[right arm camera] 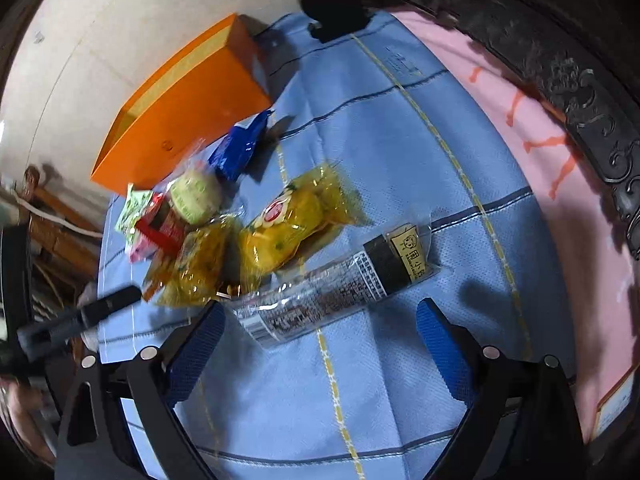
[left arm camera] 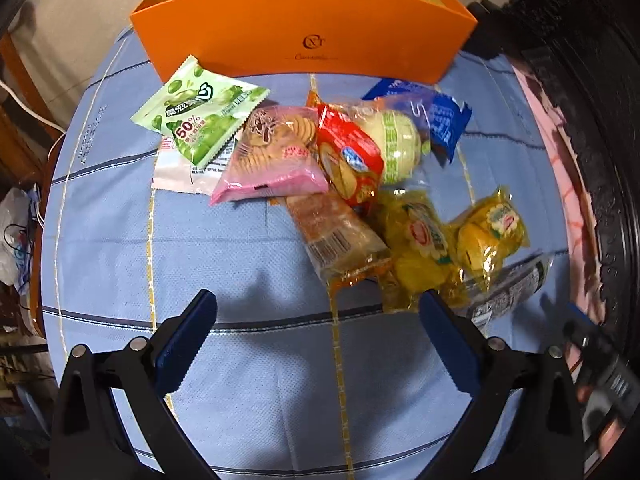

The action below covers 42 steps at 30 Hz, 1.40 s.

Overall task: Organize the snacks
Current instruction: 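Grasp the clear black-printed drink bottle with the right tool, then grasp the brown wafer pack with the left tool while the right tool holds the bottle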

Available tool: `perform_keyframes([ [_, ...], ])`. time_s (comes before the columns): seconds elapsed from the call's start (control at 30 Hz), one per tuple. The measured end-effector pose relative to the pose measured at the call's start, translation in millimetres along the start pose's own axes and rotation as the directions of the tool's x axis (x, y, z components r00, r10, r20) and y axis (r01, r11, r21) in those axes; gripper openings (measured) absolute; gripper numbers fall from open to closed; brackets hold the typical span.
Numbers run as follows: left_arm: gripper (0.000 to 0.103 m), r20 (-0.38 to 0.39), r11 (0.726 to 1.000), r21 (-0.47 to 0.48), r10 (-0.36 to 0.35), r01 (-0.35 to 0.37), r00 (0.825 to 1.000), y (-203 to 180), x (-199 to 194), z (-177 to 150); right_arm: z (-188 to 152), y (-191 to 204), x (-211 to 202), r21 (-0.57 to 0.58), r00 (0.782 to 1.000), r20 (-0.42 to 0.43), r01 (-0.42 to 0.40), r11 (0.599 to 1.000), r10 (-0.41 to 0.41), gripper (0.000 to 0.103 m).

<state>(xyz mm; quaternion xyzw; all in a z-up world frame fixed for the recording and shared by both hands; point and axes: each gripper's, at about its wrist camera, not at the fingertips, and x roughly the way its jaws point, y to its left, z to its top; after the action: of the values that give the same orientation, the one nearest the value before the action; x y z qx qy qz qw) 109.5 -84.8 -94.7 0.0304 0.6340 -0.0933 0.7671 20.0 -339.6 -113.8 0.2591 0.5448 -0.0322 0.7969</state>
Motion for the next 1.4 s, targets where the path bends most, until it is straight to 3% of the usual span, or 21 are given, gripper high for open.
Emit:
perform_keyframes([
  [0.23, 0.099, 0.005, 1.000, -0.009, 0.021, -0.021, 1.000, 18, -1, -4, 7, 17, 23, -0.058, 0.999, -0.052, 0.011, 0.998, -0.014, 0.097],
  [0.33, 0.099, 0.000, 0.999, -0.025, 0.035, -0.035, 0.999, 28, 2, -1, 0, 32, 28, -0.195, 0.997, -0.039, 0.061, 0.979, -0.070, 0.097],
  [0.43, 0.099, -0.004, 0.999, -0.036, 0.026, -0.026, 1.000, 36, 4, 3, -18, 59, 28, -0.446, 0.992, 0.024, 0.120, 0.887, -0.123, 0.097],
  [0.5, 0.099, -0.003, 0.999, -0.032, 0.029, -0.029, 1.000, 37, 5, 5, -22, 65, 28, -0.542, 0.990, 0.042, 0.135, 0.830, -0.133, 0.097],
  [0.63, 0.099, -0.008, 0.999, -0.042, 0.022, -0.022, 1.000, 43, 8, 8, -19, 69, 35, -0.676, 0.987, -0.016, 0.109, 0.729, -0.163, 0.097],
  [0.9, 0.099, -0.028, 0.996, -0.081, 0.025, -0.027, 0.999, 53, 15, 3, -17, 74, 75, -0.899, 0.948, -0.051, 0.093, 0.427, -0.314, 0.096],
  [0.93, 0.099, -0.030, 0.996, -0.082, 0.030, -0.032, 0.999, 55, 15, 1, -15, 74, 81, -0.903, 0.945, -0.064, 0.082, 0.422, -0.321, 0.096],
  [1.0, 0.099, -0.029, 0.996, -0.083, 0.039, -0.041, 0.999, 58, 14, 0, -12, 75, 85, -0.895, 0.946, -0.096, 0.054, 0.443, -0.309, 0.083],
  [1.07, 0.099, -0.025, 0.995, -0.088, 0.044, -0.046, 0.999, 62, 11, -2, -8, 76, 81, -0.866, 0.950, -0.170, -0.017, 0.500, -0.262, 0.048],
  [1.13, 0.099, -0.028, 0.994, -0.099, 0.046, -0.049, 0.999, 65, 10, -2, -10, 77, 78, -0.867, 0.948, -0.166, -0.009, 0.498, -0.271, 0.036],
  [1.2, 0.099, -0.031, 0.993, -0.109, 0.041, -0.044, 0.999, 67, 10, -3, -13, 77, 69, -0.853, 0.950, -0.169, -0.008, 0.522, -0.261, 0.032],
  [1.27, 0.099, -0.027, 0.994, -0.107, 0.032, -0.035, 0.999, 65, 8, -3, -11, 74, 56, -0.814, 0.962, -0.176, -0.023, 0.581, -0.208, 0.031],
  [1.4, 0.099, -0.034, 0.996, -0.081, 0.029, -0.032, 0.999, 54, 10, 0, -1, 58, 20, -0.672, 0.986, -0.152, -0.057, 0.739, -0.062, 0.031],
])
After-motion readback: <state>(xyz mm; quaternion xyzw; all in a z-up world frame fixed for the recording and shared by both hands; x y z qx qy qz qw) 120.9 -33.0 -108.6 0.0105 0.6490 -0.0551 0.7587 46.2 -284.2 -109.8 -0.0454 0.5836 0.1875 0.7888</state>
